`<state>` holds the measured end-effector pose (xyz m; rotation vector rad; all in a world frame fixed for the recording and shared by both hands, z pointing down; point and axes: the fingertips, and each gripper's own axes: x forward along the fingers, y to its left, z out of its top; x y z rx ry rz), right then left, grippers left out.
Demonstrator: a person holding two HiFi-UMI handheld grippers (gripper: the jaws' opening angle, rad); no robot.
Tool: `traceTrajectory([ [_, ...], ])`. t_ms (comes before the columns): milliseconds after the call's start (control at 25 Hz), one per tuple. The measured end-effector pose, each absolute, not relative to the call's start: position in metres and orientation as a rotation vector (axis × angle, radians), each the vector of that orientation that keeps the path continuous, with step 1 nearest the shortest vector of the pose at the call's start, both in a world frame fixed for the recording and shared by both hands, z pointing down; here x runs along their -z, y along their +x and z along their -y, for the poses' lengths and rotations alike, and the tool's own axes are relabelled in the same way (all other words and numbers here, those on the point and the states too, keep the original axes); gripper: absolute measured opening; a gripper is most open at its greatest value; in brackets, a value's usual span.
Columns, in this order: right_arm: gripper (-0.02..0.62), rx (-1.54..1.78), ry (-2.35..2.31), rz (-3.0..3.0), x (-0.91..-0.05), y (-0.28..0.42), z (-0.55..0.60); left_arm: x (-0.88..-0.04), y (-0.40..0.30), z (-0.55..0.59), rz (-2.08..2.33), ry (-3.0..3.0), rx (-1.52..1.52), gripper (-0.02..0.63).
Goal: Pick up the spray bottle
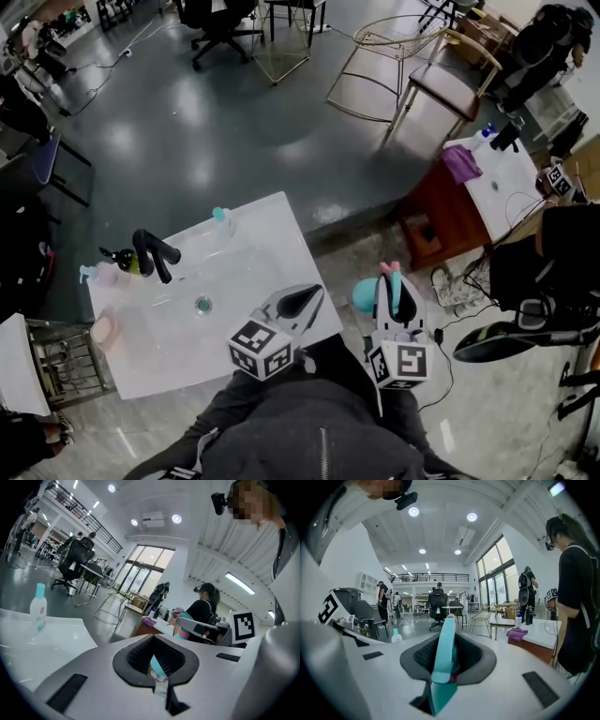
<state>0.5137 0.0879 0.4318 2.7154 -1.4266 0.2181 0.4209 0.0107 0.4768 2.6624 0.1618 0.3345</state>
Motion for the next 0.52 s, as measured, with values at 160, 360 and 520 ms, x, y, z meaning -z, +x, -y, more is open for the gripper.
traceTrajectory([
  [160, 0.075, -0.222, 2.73, 1.413, -0.433, 0.51, -0.093, -0.478, 0.422, -0.015, -0.187, 2.662, -0.344, 0.008],
  [360, 0.074, -0.234, 2.74, 1.4, -0.435, 0.507, -0.099, -0.48, 0.421, -0.019, -0.195, 2.663, -0.356, 0.008],
  [520, 0.075, -0.228, 2.739, 1.404, -0.436, 0.506, -0.101, -0.48, 0.42, -0.02, -0.191, 2.665, -0.356, 0.008],
])
